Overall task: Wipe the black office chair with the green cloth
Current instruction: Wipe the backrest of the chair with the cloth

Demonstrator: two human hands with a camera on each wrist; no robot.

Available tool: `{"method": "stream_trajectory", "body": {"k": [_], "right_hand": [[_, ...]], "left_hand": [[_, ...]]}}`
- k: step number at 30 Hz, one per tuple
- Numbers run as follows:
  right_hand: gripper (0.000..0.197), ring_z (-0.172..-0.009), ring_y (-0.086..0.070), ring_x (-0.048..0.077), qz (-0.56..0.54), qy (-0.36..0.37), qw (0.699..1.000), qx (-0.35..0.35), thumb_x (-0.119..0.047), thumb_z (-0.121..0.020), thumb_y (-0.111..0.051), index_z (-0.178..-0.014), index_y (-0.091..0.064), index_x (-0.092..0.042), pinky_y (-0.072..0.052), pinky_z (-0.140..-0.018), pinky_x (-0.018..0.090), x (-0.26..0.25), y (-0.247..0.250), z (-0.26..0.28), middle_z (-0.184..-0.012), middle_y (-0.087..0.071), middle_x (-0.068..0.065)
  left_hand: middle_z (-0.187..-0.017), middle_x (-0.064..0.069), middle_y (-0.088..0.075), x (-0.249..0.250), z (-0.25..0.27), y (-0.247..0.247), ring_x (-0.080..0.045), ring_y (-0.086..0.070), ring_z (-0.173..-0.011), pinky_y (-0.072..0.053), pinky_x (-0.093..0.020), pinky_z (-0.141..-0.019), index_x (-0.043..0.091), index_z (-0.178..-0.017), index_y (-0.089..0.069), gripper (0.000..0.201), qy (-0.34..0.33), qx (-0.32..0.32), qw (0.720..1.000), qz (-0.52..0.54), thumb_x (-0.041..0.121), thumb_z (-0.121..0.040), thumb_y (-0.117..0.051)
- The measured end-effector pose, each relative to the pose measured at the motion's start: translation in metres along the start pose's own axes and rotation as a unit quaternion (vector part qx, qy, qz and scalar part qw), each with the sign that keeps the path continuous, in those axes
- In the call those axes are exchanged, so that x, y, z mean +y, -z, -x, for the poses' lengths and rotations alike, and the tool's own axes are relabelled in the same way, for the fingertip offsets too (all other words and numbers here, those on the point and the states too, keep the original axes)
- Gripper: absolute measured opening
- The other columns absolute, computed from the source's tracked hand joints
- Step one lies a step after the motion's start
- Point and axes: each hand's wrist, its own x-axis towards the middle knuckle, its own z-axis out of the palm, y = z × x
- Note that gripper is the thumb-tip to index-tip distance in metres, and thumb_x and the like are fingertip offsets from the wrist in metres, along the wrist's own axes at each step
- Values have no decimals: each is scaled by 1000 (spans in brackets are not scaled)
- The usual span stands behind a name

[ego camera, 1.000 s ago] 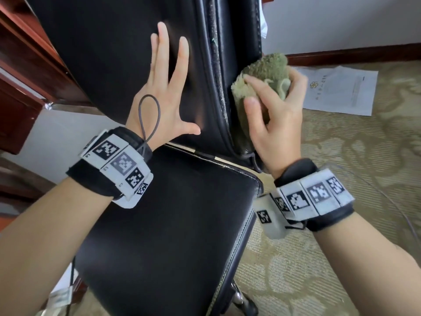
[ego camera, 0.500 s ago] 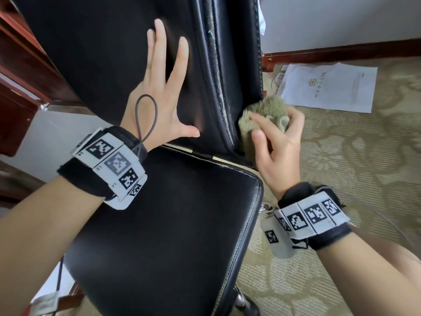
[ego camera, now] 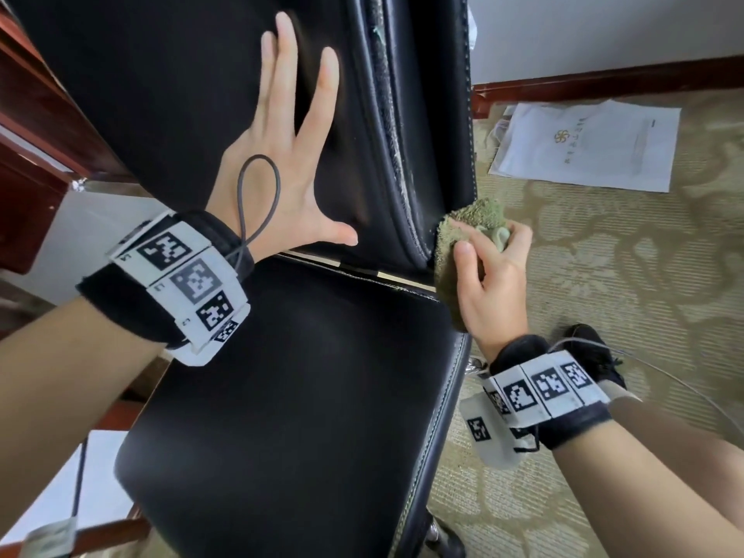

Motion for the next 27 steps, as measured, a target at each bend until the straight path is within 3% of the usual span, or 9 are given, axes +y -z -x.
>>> {"method": "stream_trajectory", "body": {"k": [4,7,10,14,18,22,27], "right_hand": [[34,-103,-28,-13,-23,70,995,63,-20,-92,-43,-114,-66,-9,-21,-97,2,-30,8,-9,-108,-31,11],[33,-105,-35,1,-59,115,988,90,-20,-91,-46,-116,-65,-11,-27,-99,9,-59,5,-34,-111,-33,13],[35,-104,-37,13,-46,108,990,72,-26,-89,-50,-117,-65,-13,-28,-100,11,-66,1,-40,-111,-32,11],[38,-103,-41,17,-19,104,993,47,-30,-84,-54,-118,-65,-15,-30,-99,11,-48,4,-33,-109,-29,6],[43,-98,-36,9,-3,62,998,21,-35,-82,-52,-118,-64,-16,-23,-94,1,-24,2,-16,-109,-28,6],[46,-112,-43,26,12,9,1000,-26,-41,-82,-50,-121,-63,-21,-28,-98,15,-2,2,-4,-114,-28,5],[36,-113,-45,28,47,-33,992,-109,-27,-92,-56,-127,-59,-18,-31,-104,24,6,16,2,-120,-31,12]], "left_hand": [[-150,-37,0,0,2,1,-46,-4,-141,-52,-43,-84,16,-144,4,135,-7,1,1000,4,69,-44,-70],[-149,-38,-1,2,3,0,-47,-4,-141,-51,-47,-84,16,-144,2,135,-13,4,1000,10,67,-44,-75],[-149,-38,-1,0,4,0,-47,-3,-141,-51,-49,-81,17,-144,0,135,-15,4,1000,11,65,-44,-78],[-149,-38,-2,-1,3,0,-48,-3,-141,-52,-47,-78,17,-144,0,135,-18,3,1000,8,66,-44,-76],[-149,-37,-2,0,3,1,-47,-4,-141,-53,-44,-78,16,-144,1,135,-12,0,1000,-8,70,-44,-71],[-149,-38,-1,-1,4,3,-46,-3,-141,-53,-43,-77,15,-145,1,135,-15,-11,1000,-10,68,-45,-73],[-150,-36,1,-3,7,6,-45,-1,-142,-53,-42,-77,15,-146,1,136,-11,-12,1000,-19,64,-46,-78]]}}
